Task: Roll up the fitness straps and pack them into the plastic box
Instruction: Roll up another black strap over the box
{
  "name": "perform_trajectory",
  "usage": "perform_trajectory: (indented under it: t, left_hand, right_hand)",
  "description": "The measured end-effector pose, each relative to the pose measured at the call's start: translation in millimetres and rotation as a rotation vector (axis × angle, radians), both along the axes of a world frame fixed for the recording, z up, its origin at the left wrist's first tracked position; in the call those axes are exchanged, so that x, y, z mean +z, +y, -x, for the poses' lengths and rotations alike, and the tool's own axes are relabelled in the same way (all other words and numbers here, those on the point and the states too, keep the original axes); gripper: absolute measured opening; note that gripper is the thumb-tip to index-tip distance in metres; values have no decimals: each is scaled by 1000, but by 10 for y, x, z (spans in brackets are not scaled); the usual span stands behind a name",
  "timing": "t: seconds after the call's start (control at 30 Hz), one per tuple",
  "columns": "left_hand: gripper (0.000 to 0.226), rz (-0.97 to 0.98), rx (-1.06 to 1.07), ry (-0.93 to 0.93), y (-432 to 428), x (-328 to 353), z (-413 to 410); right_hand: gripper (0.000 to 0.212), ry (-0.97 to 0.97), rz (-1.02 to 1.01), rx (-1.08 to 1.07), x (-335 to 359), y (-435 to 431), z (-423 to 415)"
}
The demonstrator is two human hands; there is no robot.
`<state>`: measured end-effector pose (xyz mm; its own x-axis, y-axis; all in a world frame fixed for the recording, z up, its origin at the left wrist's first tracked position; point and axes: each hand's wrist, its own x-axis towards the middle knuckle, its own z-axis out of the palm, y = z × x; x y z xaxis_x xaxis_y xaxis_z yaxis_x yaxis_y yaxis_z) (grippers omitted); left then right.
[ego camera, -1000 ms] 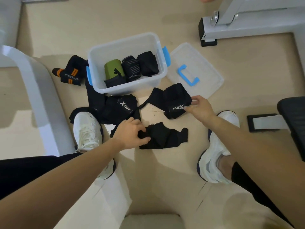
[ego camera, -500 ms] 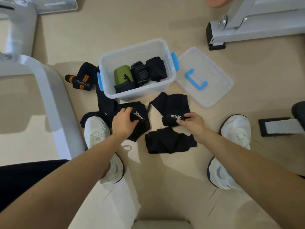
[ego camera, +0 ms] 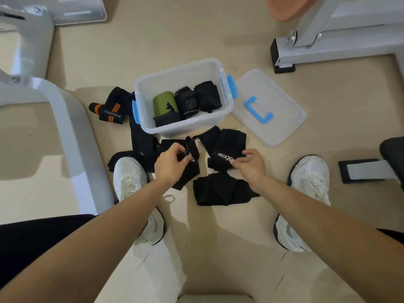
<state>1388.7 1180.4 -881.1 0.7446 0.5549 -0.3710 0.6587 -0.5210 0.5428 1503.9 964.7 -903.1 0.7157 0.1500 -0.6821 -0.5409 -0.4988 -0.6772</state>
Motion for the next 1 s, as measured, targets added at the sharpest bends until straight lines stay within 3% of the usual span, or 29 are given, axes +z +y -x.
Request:
perform_trajectory:
  t: [0.13, 0.23, 0.3, 0.4, 0.47, 0.57, 0.63, 0.7, 0.8, 0.9, 1.0]
  left_hand:
    - [22, 115, 34, -32, -108, -80, -5]
    - [40, 305, 107, -20, -179, -176, -19]
    - [52, 362, 108, 44, -211, -231, -50]
    - [43, 328, 91, 107, -210, -330, -68]
    - [35, 318, 89, 87, -173, -375, -22]
    - [32, 332, 124, 14, -101, -379, 80]
    - [31, 328, 153, -39, -58, -373, 139]
    - [29, 337, 167, -97, -12, -337, 167]
    - [26, 367, 157, -148, 32, -239, 189]
    - [21, 305, 126, -152, 106, -99, 190]
    - [4, 263, 12, -128, 184, 107, 120]
  right_hand:
    - [69, -4, -26, 98, -44, 187, 151]
    - [55, 24, -51, 12, -103, 278, 135]
    - [42, -26, -24, 113, -110, 278, 125]
    - [35, -441, 126, 538, -101, 238, 25]
    - [54, -653, 180, 930, -59, 325, -144]
    - [83, -667, 313, 1463, -22, 567, -368]
    - [85, -751, 382, 1656, -38, 688, -411]
    - [73, -860, 426, 1721, -46, 740, -424]
    - [38, -929, 373, 1657, 43, 708, -491]
    - [20, -776, 330, 1538, 275, 597, -604]
    - [14, -499, 231, 1467, 610, 471, -748]
